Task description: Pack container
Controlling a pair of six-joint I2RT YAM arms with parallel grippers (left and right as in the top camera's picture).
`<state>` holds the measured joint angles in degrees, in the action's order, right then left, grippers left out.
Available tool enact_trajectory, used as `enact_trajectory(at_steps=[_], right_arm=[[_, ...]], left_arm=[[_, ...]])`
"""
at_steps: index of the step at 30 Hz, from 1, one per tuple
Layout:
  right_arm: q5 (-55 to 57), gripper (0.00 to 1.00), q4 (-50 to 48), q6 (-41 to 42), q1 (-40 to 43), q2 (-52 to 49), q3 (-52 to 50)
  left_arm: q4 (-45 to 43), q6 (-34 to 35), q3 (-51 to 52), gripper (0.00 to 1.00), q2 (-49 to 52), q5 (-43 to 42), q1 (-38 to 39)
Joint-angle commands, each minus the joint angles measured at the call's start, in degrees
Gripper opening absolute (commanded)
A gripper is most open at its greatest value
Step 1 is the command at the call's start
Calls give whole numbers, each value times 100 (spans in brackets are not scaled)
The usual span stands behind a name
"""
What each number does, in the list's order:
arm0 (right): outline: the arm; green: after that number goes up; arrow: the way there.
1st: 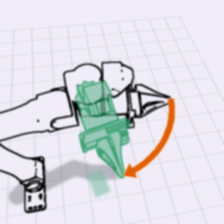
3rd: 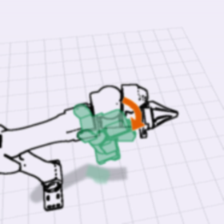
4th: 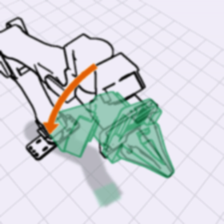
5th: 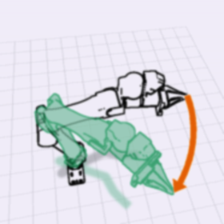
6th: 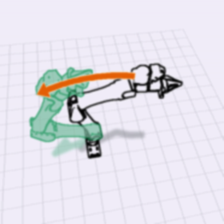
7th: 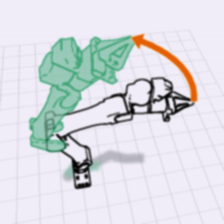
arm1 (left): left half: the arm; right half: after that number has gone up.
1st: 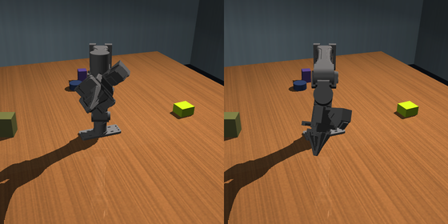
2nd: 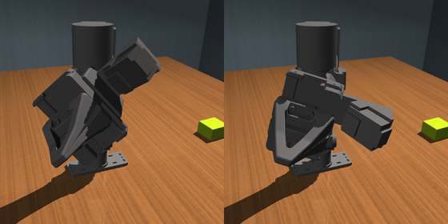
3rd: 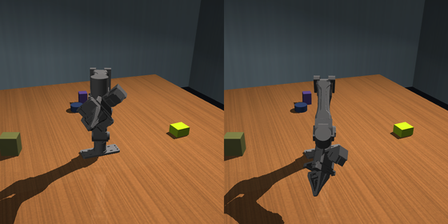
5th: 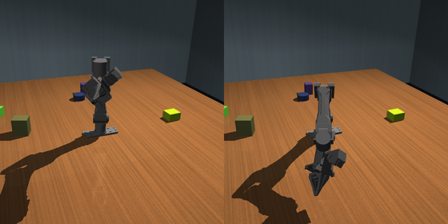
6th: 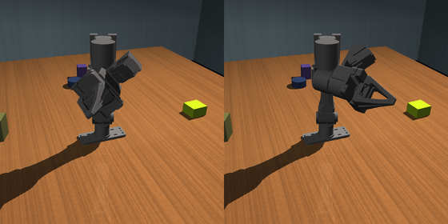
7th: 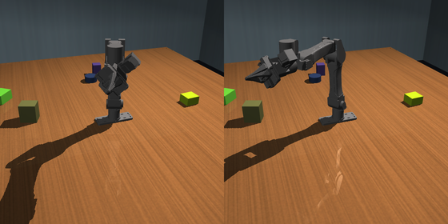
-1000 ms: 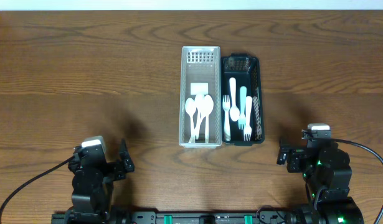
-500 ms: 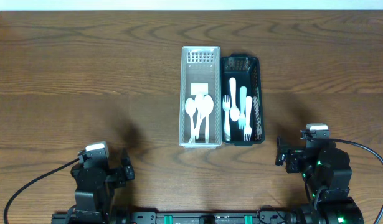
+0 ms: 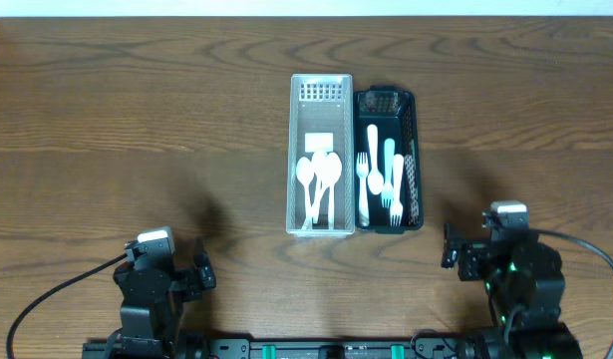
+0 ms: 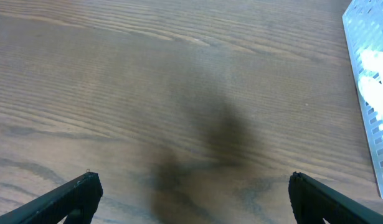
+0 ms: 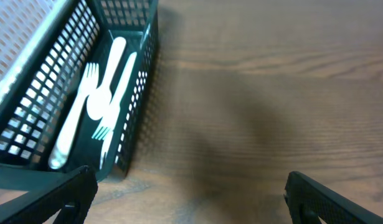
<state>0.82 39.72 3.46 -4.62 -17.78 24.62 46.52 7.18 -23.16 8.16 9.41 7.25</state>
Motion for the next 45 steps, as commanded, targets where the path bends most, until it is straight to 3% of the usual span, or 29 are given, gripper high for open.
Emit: enact_trajectory(at_steps=[1, 7, 9, 13, 20, 24, 45], right_arm=[[-33, 99, 203, 59, 42, 673, -26], [-17, 99, 308, 57, 44, 1759, -249], [-20, 99, 39, 59, 37, 1711, -444], [-22, 99, -1224, 79, -4, 1749, -1084], [466, 99, -4367, 57, -68, 1749, -2420], [487, 99, -3576, 79, -76, 1751, -2430], [476, 99, -3606, 76, -70, 1716, -2430]], left_arm=[[20, -74, -35, 98, -39, 28, 22], [20, -74, -35, 98, -39, 28, 22], [20, -74, -35, 98, -39, 31, 22], [20, -74, -35, 98, -39, 28, 22], [20, -74, -35, 98, -39, 28, 22], [20, -74, -35, 98, -39, 28, 22], [20, -74, -35, 98, -39, 28, 22]])
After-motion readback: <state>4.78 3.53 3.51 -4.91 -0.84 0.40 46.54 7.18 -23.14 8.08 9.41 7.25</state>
